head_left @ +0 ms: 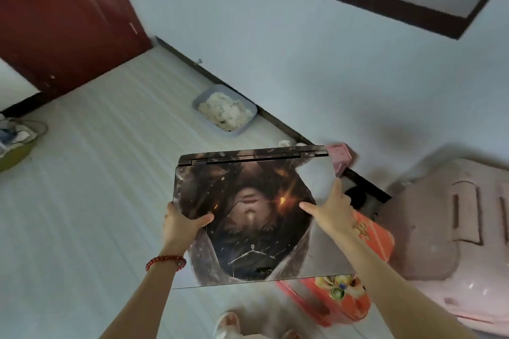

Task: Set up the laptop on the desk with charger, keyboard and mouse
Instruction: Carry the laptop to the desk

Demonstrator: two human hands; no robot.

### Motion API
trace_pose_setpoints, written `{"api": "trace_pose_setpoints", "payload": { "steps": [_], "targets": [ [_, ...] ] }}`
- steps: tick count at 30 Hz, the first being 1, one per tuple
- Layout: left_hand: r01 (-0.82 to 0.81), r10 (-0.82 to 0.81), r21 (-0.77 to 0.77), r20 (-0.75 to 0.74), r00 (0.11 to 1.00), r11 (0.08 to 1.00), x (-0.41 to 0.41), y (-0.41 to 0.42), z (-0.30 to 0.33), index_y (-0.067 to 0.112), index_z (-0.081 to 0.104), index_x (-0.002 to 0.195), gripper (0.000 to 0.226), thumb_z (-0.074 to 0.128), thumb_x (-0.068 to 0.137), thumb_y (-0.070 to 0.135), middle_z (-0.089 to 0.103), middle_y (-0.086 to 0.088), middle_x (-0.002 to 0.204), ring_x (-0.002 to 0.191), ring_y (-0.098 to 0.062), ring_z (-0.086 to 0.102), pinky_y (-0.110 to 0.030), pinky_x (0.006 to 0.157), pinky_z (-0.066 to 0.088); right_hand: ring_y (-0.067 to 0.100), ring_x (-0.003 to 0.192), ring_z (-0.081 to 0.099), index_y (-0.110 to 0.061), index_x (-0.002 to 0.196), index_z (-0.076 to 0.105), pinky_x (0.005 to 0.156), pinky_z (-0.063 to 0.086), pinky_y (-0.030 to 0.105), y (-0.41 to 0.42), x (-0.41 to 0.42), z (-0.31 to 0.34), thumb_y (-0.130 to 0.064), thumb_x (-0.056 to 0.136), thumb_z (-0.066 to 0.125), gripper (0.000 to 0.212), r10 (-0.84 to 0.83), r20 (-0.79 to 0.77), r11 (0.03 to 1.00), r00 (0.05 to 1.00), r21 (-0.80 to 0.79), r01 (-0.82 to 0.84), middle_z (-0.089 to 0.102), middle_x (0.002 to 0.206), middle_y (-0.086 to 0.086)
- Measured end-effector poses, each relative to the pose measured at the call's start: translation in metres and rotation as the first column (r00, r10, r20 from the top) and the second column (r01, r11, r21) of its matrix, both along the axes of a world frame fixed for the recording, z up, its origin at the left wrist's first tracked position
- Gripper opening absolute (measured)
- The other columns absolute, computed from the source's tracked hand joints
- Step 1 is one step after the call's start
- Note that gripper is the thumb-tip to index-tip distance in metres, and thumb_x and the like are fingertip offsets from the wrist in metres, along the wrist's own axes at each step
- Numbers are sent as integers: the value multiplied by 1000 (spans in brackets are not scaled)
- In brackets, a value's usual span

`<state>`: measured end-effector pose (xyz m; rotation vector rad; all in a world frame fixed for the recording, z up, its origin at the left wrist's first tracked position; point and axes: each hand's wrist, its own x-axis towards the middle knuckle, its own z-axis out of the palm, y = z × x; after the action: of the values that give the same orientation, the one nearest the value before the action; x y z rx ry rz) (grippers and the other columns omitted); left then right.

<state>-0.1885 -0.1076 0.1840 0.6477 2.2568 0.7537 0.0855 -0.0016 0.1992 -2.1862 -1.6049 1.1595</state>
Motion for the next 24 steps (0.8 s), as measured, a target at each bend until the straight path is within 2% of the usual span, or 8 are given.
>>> {"api": "trace_pose_setpoints", "payload": {
  "steps": [4, 8, 12, 18, 24],
  "targets": [
    [-195, 197, 49, -30, 980, 980, -83, -64, 40, 1, 40, 118, 83, 85, 58, 36, 54, -19, 116, 106, -37, 53, -52, 90, 49, 44, 135, 23, -24, 145, 0, 107, 25, 62, -11, -112, 51, -47, 70, 74, 107, 221, 30, 973, 975, 56, -223, 20, 151, 21],
    [-365, 372, 88, -80, 925, 927, -188, -145, 73, -2, 44, 115, 85, 86, 55, 41, 53, -21, 116, 107, -37, 51, -51, 90, 48, 43, 134, 27, -24, 145, 0, 105, 28, 60, -50, -252, 87, -48, 71, 72, 106, 409, 38, 903, 912, 131, -410, 23, 149, 21],
    [-531, 536, 80, -150, 831, 844, -284, -223, 95, 0, 38, 121, 95, 85, 53, 46, 44, -18, 126, 120, -36, 40, -50, 99, 39, 43, 132, 28, -23, 146, -2, 103, 26, 58, -105, -388, 100, -47, 72, 72, 107, 522, 22, 843, 852, 133, -520, 21, 149, 20],
    [-693, 690, 76, -224, 689, 717, -425, -334, 118, 1, 35, 123, 97, 83, 55, 48, 42, -18, 128, 122, -35, 37, -46, 99, 37, 42, 130, 31, -22, 146, -3, 103, 28, 55, -187, -579, 114, -45, 73, 72, 108, 691, -14, 719, 723, 114, -685, 22, 148, 18],
    [-826, 828, 100, -163, 537, 555, -541, -402, 111, -2, 35, 123, 100, 86, 52, 47, 42, -20, 126, 119, -36, 38, -50, 99, 40, 41, 132, 29, -21, 146, -4, 104, 27, 55, -233, -747, 123, -44, 73, 73, 109, 823, 10, 560, 568, 145, -815, 20, 150, 18]
  ]
}}
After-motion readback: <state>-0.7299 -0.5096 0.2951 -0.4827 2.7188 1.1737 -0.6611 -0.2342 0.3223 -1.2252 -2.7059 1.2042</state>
